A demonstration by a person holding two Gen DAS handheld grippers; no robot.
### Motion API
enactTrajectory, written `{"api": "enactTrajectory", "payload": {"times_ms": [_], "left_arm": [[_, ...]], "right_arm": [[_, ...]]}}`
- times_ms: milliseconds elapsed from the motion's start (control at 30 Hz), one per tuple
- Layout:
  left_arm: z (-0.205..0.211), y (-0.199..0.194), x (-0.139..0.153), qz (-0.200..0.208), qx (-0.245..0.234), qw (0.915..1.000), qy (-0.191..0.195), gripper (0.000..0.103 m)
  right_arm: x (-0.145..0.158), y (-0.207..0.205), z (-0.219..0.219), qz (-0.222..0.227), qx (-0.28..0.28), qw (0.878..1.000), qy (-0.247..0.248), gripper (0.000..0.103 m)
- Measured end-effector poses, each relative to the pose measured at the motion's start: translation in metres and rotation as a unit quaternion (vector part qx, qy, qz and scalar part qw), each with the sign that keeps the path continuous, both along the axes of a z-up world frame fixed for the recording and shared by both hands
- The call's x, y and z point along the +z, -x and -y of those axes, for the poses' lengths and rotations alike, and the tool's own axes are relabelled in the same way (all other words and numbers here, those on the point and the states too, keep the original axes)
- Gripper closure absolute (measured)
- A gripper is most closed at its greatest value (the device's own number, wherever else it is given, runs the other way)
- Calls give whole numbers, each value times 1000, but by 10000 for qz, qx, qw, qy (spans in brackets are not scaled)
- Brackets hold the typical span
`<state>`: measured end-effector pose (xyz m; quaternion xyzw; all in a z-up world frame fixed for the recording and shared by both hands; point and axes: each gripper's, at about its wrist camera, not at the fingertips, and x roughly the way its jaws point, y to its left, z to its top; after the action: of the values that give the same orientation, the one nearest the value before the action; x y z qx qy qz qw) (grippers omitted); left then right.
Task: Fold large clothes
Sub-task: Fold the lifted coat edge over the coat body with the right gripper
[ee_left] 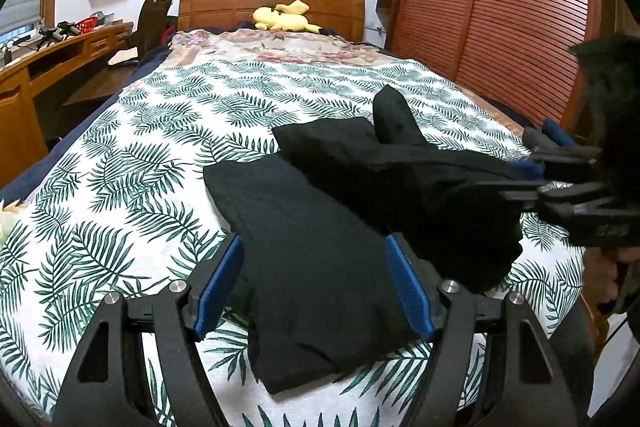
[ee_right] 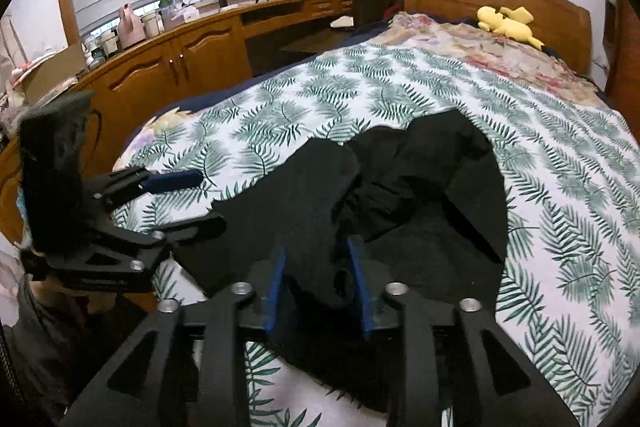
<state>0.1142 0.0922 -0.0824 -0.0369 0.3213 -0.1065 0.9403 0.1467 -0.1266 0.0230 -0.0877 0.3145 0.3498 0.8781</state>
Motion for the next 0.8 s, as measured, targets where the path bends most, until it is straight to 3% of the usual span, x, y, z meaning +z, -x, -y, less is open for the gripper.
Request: {"api": "enactTrajectory", "payload": {"times_ms": [200,333,433,600,800], "left_arm": [[4,2,3,50,-19,10000,-23,29],[8,4,8,133,-57,9999,-3,29],[12,8,13,214,-104,9997,21,29],[21,12,19,314,-199,9993,15,29],[30,13,21,330,-297,9990,64,29]], "right_arm": [[16,26,38,159,-51,9998,-138,52],[-1,21,66,53,-418,9991,2,52],[-19,8,77,-60,-693,9974,187,62],[-48,-13,72,-533,-637,9965,32,63],[-63,-14,54,-636,-520,9966,53,63]]}}
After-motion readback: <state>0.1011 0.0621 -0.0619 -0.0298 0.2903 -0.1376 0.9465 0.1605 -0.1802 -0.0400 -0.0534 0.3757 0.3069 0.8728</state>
